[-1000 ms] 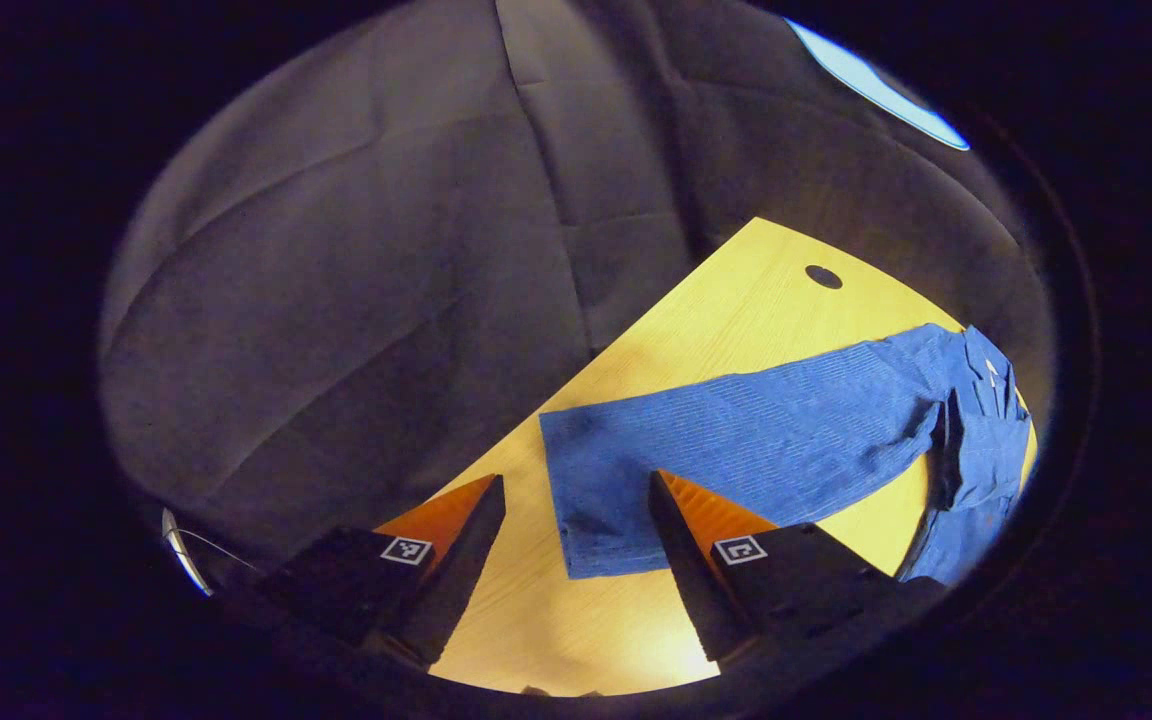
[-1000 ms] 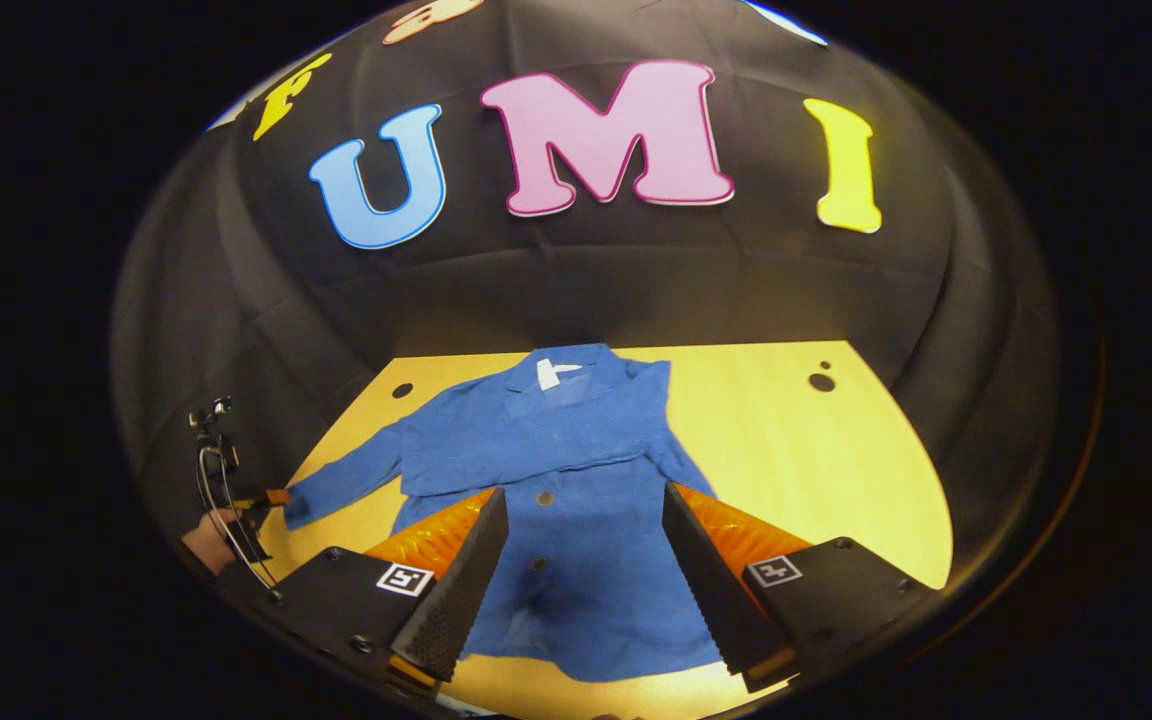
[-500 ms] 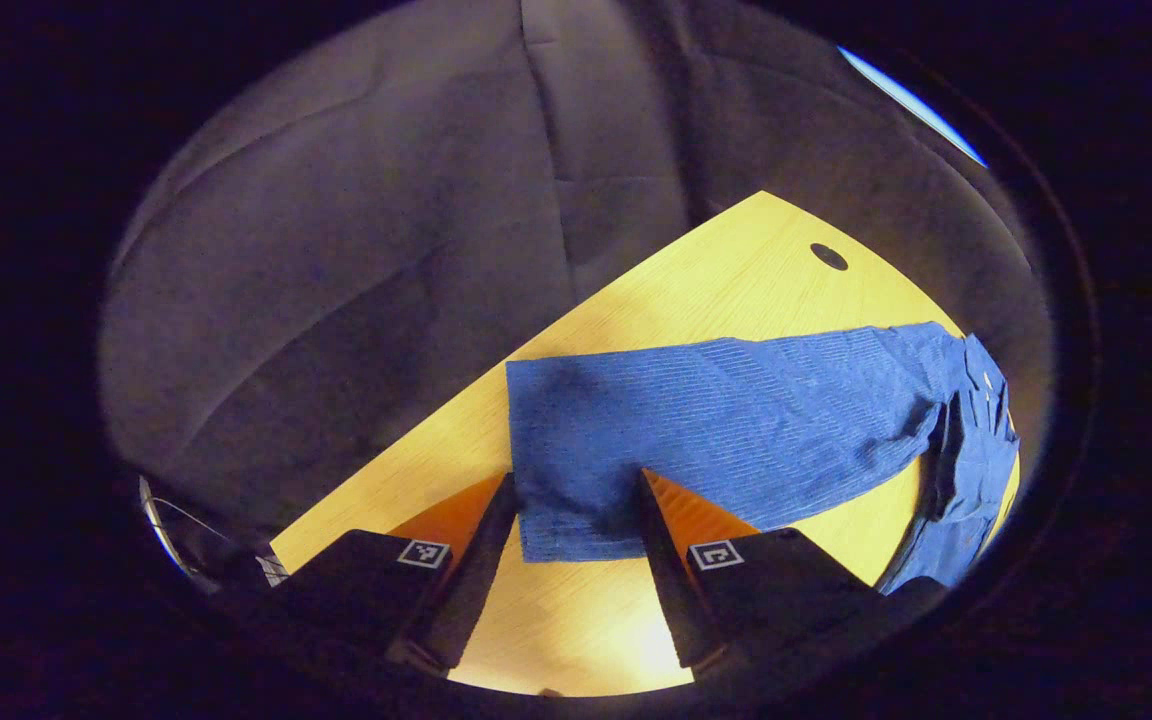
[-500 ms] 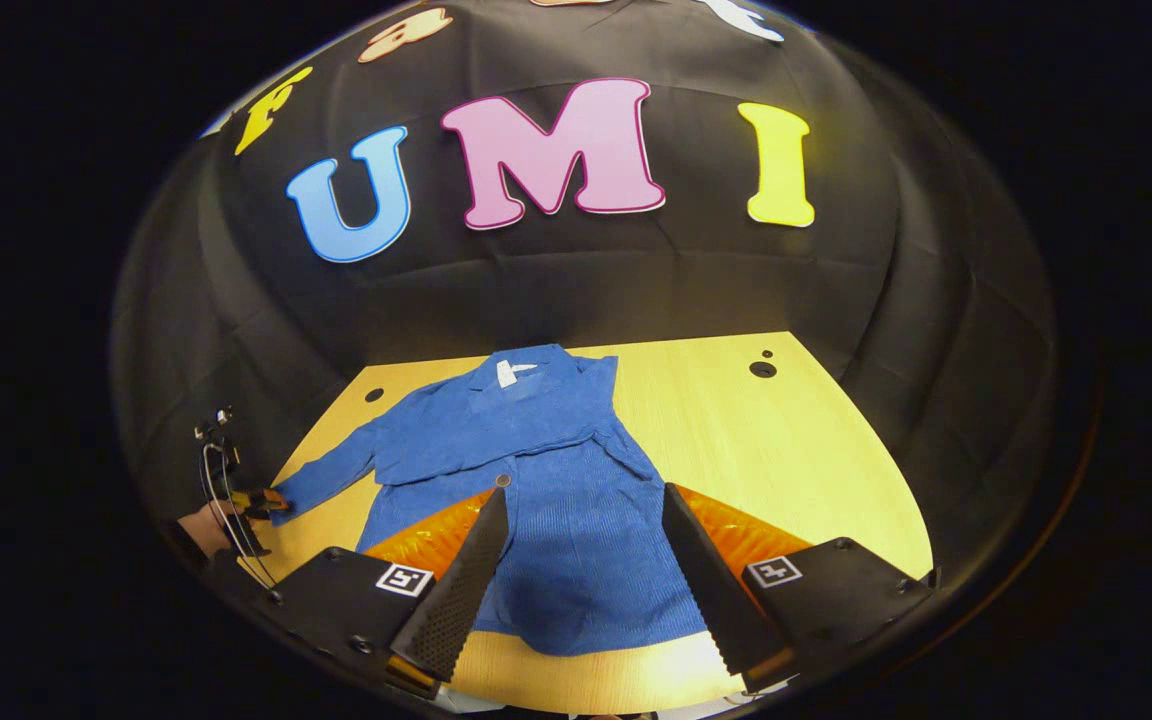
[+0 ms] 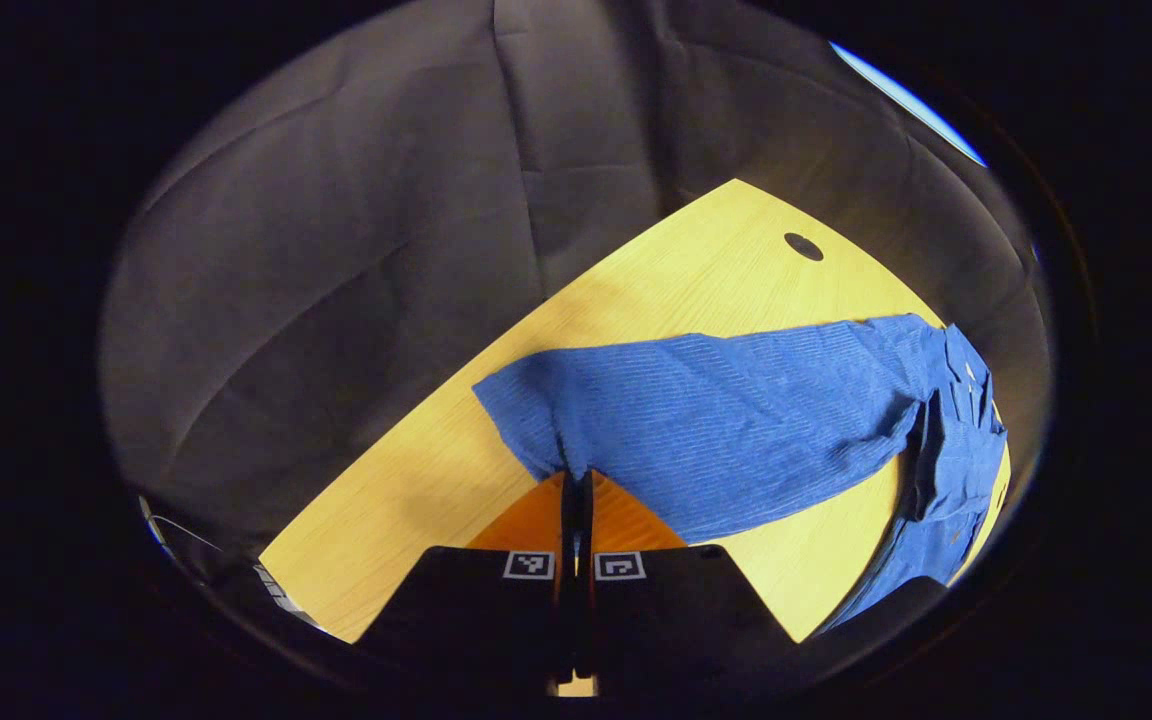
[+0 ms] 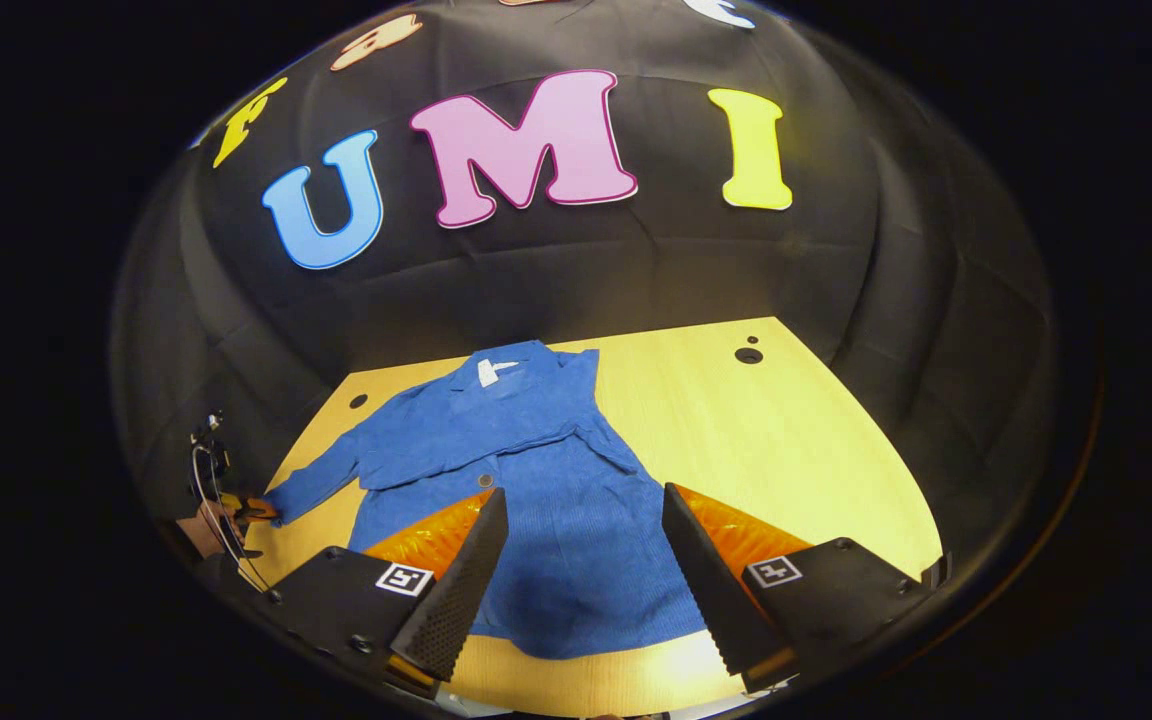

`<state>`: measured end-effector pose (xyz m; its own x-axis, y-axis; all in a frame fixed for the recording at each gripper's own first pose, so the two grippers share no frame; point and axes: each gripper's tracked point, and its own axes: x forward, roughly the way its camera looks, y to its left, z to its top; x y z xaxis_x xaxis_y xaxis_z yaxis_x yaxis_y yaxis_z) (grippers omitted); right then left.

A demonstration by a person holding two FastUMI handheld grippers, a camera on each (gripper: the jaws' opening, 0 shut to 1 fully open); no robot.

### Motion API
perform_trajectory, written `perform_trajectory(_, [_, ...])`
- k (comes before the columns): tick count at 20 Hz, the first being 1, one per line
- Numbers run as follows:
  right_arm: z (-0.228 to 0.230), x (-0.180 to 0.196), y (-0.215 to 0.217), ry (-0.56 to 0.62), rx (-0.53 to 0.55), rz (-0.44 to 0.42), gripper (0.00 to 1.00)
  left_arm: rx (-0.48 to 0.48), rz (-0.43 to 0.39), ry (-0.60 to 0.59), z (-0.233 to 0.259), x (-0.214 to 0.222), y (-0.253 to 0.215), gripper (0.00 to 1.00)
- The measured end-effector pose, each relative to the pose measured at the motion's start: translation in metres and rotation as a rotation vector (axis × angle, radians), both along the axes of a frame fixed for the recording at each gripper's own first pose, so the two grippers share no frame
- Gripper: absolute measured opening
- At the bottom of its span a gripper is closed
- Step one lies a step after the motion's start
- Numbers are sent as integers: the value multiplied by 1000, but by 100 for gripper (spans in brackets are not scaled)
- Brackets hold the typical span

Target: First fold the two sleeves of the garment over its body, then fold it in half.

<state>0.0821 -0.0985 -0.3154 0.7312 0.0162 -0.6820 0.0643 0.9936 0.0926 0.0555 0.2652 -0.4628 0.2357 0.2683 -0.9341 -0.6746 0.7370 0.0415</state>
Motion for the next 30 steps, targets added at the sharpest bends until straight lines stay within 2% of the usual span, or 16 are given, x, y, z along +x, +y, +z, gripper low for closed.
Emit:
perform_trajectory(3, [-8, 3, -8, 26, 26, -17, 98, 29, 10, -76, 30, 26, 0, 0])
perform_trajectory(7, [-10, 8, -26, 25, 30, -26, 98, 31, -111, -272, 90, 104, -50, 0])
perform_trajectory(10, [-13, 15, -44, 21, 46, -43, 98, 35, -259, -381, 133, 163, -125, 0])
perform_trajectory(12, [-16, 15, -56, 33, 53, -47, 98, 3, -336, -434, 149, 192, -182, 0])
perform_trajectory(15, [-17, 24, -79, 33, 46, -53, 98, -75, -457, -492, 159, 224, -279, 0])
perform_trajectory(18, [-5, 35, -118, -10, -18, -58, 98, -140, -576, -485, 150, 252, -382, 0])
perform_trajectory(20, [3, 35, -145, -29, -43, -80, 98, -180, -632, -488, 136, 275, -446, 0])
perform_trajectory(23, [7, 20, -185, -31, -98, -125, 98, -184, -653, -473, 119, 296, -501, 0])
perform_trajectory(25, [9, 10, -209, -35, -144, -154, 98, -190, -652, -470, 105, 303, -523, 7])
perform_trajectory(27, [6, -1, -217, -23, -141, -176, 98, -183, -639, -477, 97, 308, -539, 60])
perform_trajectory(28, [4, -8, -217, -14, -136, -184, 98, -147, -633, -478, 103, 307, -531, 86])
perform_trajectory(30, [-4, -12, -214, 8, -106, -192, 98, -94, -650, -499, 111, 300, -517, 85])
